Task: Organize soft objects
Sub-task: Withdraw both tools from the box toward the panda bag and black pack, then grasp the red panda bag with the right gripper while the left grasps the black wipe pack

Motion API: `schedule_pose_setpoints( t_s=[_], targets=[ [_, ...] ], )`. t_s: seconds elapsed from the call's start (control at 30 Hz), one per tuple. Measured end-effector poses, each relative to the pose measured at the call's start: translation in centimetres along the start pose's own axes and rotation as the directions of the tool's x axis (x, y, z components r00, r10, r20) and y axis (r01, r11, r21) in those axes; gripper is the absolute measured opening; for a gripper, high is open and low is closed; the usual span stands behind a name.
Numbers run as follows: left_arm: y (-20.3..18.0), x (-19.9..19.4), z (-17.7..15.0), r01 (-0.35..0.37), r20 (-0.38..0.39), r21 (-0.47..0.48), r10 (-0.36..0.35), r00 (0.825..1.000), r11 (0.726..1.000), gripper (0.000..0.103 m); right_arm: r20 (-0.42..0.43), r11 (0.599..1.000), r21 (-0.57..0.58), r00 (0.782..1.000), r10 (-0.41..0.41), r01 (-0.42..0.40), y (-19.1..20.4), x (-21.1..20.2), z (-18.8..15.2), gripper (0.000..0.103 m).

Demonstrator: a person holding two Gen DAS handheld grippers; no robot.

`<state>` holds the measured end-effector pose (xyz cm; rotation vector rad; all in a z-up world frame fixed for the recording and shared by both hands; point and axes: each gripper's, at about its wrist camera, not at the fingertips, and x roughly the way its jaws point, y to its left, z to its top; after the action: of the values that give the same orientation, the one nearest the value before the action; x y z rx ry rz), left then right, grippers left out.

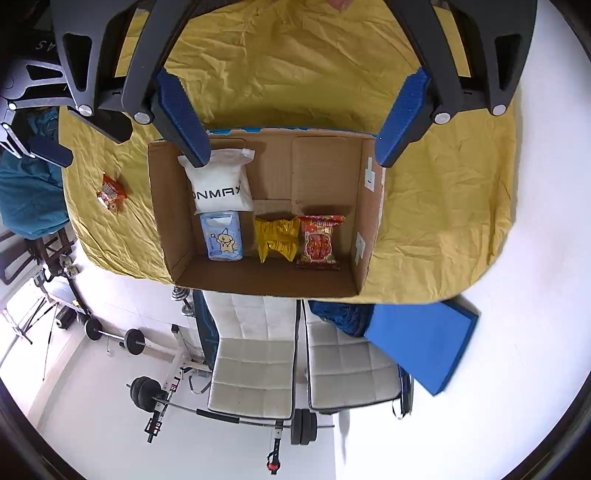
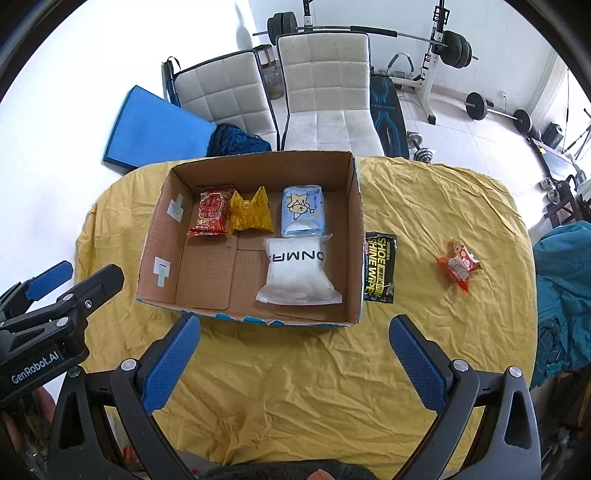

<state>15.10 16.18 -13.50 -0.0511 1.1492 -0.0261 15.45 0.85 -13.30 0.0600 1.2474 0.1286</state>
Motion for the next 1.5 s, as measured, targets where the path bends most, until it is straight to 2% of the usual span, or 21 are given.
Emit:
schedule_pose_setpoints(
  t_s=[0.17,0.33,0.47,0.63,0.73,0.9,1.03,1.13,1.2,1.3,1.33,1.47,1.5],
  targets=[
    [-1.2,-1.5,-0.1,-0.025,0.034,0.019,0.024,0.999,1.000,0.091,0.009,1.000,0.008,1.000,0.018,-0.018,-0.9,-0.6,0.0,0.103],
    [-2.0,-1.7,-0.1,-0.019,0.034,0.011,0.018,0.999,1.000,0.091,0.010,0.999,0.033,0.999,0.043,-0.043,-2.7,-1.0,0.1,0.103],
    [-3.3,-0.8,0.0,-0.005,0.002,0.005,0.005,1.000,1.000,0.091,0.010,0.996,0.085,0.999,0.034,-0.035,-6.5,-1.2,0.4,0.103],
    [-7.6,1.1,0.5,0.015,-0.041,0.053,-0.013,0.999,0.998,0.091,-0.018,0.983,0.177,0.999,-0.042,0.045,-14.6,-0.2,1.1,0.103],
    [-10.7,2.6,1.0,0.027,-0.073,0.096,-0.020,0.997,0.995,0.091,-0.071,0.971,0.217,0.994,-0.085,0.098,-20.4,1.7,1.6,0.103],
    [-17.8,6.9,2.8,0.060,-0.162,0.200,-0.027,0.986,0.978,0.091,-0.170,0.968,0.227,0.983,-0.067,0.106,-27.7,6.5,2.6,0.103],
    [-22.7,11.0,4.9,0.010,-0.192,0.310,0.052,0.980,0.951,0.091,-0.215,0.974,0.192,0.974,-0.075,0.117,-31.5,11.3,4.2,0.103],
    [-25.2,14.1,6.3,-0.038,-0.206,0.351,0.117,0.972,0.935,0.091,-0.272,0.978,0.172,0.960,-0.065,0.115,-32.9,15.7,5.3,0.103],
    [-26.0,15.7,6.8,-0.065,-0.215,0.358,0.150,0.965,0.931,0.091,-0.336,0.968,0.227,0.942,-0.025,0.107,-34.2,18.9,5.7,0.103],
    [-26.5,18.3,7.3,-0.103,-0.239,0.349,0.194,0.951,0.932,0.091,-0.365,0.930,0.365,0.926,0.099,0.044,-35.6,22.2,5.7,0.103],
    [-26.4,18.9,7.3,-0.105,-0.250,0.339,0.197,0.948,0.935,0.091,-0.368,0.913,0.408,0.919,0.140,0.024,-35.8,23.4,5.6,0.101],
    [-26.3,21.0,7.3,-0.122,-0.290,0.291,0.209,0.934,0.949,0.091,-0.407,0.892,0.451,0.891,0.202,0.004,-35.6,26.3,4.9,0.059],
    [-26.3,21.3,7.2,-0.126,-0.298,0.284,0.212,0.931,0.951,0.091,-0.411,0.892,0.452,0.888,0.205,0.003,-35.5,26.5,4.7,0.054]
  ],
)
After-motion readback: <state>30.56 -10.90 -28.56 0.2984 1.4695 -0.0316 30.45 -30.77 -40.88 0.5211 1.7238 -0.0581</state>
